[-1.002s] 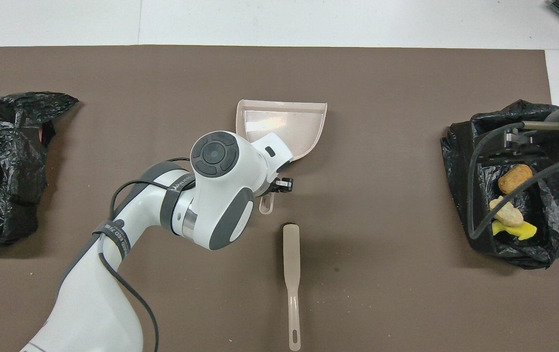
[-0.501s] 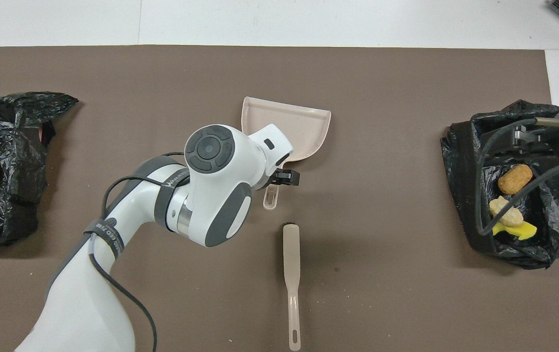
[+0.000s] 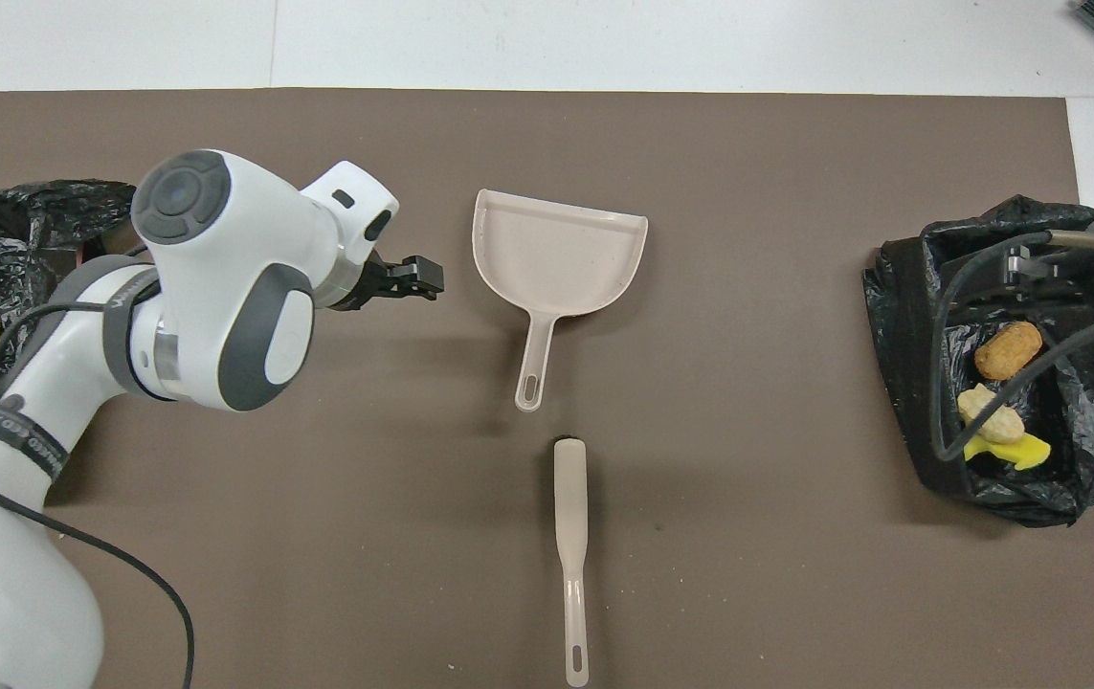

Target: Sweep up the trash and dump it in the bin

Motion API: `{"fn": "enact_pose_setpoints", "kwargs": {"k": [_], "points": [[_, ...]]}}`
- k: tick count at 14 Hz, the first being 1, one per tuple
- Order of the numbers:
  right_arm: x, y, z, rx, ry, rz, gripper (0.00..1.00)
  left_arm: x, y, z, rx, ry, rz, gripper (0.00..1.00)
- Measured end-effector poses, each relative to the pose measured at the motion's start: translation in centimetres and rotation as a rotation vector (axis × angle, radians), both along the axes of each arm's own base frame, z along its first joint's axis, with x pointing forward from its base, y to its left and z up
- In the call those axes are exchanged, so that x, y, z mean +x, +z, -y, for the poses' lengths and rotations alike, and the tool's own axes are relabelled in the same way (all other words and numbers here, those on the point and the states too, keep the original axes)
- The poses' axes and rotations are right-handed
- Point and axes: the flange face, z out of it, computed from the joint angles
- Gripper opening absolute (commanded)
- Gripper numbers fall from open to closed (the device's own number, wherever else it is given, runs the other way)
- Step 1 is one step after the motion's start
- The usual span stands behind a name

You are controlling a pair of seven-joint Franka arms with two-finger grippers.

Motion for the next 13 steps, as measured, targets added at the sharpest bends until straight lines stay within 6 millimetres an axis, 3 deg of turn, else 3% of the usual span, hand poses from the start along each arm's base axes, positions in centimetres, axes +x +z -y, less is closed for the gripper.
{"fn": "enact_pose_setpoints", "kwargs": {"k": [3,5,9,13], "points": [[0.1,0.1,-0.2,0.000,0.003,0.013,1.00,0.9,2.2,-6.9,0.029,-0.072,0.032,1.00],[0.4,0.2,-0.1,0.002,0.002,0.034,1.00,0.8,4.7,-10.5,0.132,-0.127,0.058,1.00],[0.4,0.3,-0.2,0.003,0.004,0.039,1.00,-1.0,10.8,-14.7,0.195,-0.104,0.011,1.00],[0.4,0.3,-0.3,0.003,0.006,0.039,1.00,-4.5,14.9,-18.7,0.197,-0.023,-0.063,1.00]]}}
